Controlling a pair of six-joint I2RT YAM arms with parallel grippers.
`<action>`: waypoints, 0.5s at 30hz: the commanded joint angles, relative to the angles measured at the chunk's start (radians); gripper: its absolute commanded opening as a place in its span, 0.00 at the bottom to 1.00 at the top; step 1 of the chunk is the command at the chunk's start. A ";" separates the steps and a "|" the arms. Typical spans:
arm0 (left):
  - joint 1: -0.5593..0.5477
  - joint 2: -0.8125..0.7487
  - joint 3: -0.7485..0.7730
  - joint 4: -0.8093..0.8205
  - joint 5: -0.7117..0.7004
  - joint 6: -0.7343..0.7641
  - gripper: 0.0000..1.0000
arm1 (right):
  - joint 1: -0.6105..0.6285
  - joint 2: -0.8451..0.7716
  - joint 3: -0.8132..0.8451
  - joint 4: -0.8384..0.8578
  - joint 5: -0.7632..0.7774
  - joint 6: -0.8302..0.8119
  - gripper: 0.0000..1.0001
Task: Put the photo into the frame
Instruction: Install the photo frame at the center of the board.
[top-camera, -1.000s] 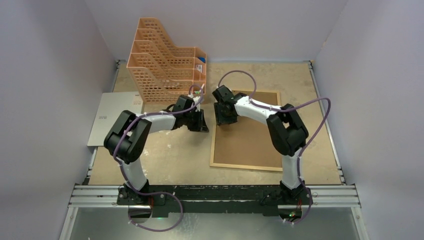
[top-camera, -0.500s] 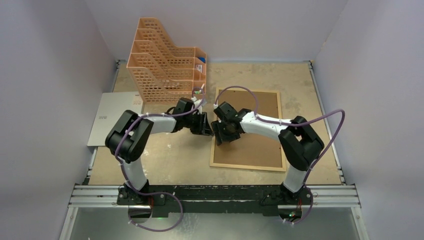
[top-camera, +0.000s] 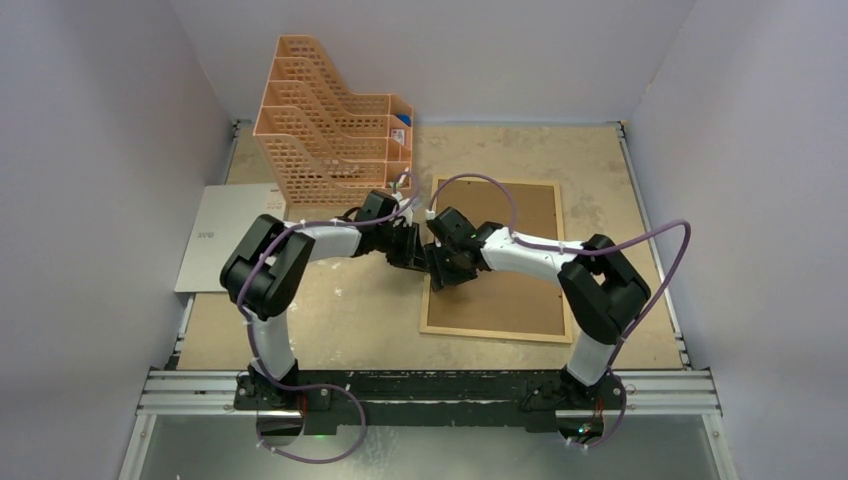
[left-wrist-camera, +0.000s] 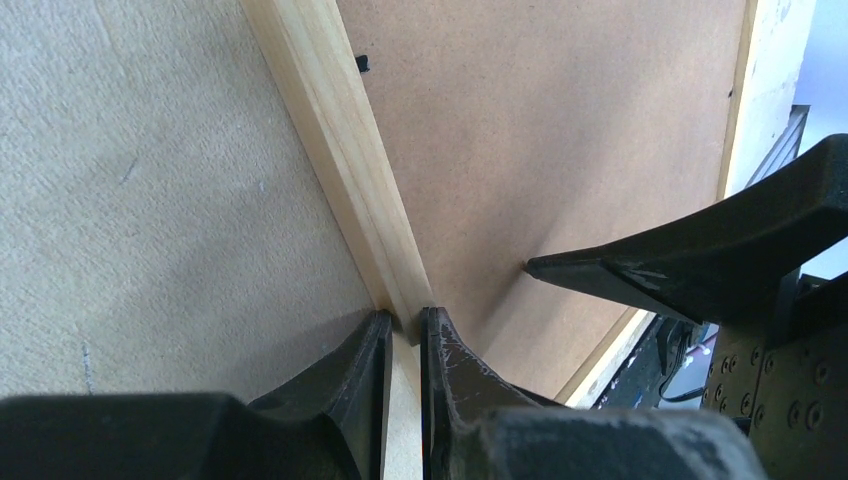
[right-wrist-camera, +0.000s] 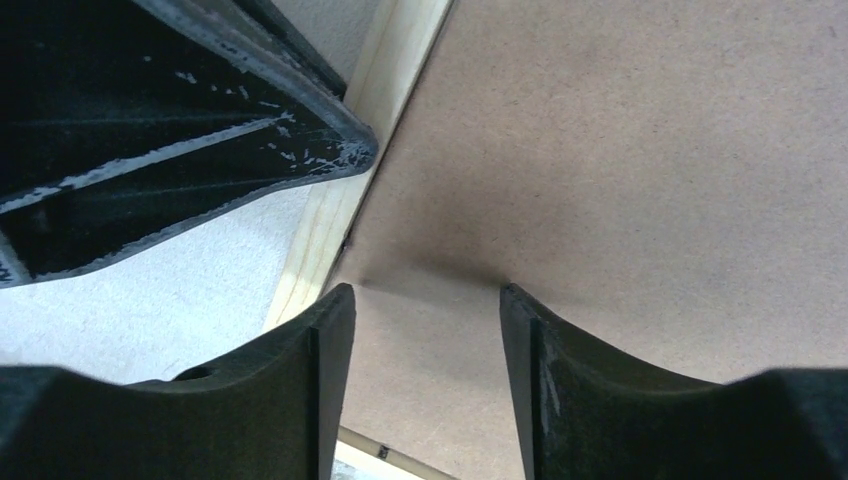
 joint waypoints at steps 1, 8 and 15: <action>-0.025 0.088 -0.026 -0.107 -0.153 0.060 0.06 | 0.012 0.107 -0.066 0.062 -0.075 0.033 0.60; -0.025 0.087 -0.068 -0.091 -0.135 0.041 0.00 | 0.012 0.139 -0.082 0.075 -0.082 0.113 0.59; -0.027 0.041 -0.174 0.043 -0.069 -0.064 0.00 | 0.009 0.125 -0.107 0.108 -0.042 0.227 0.61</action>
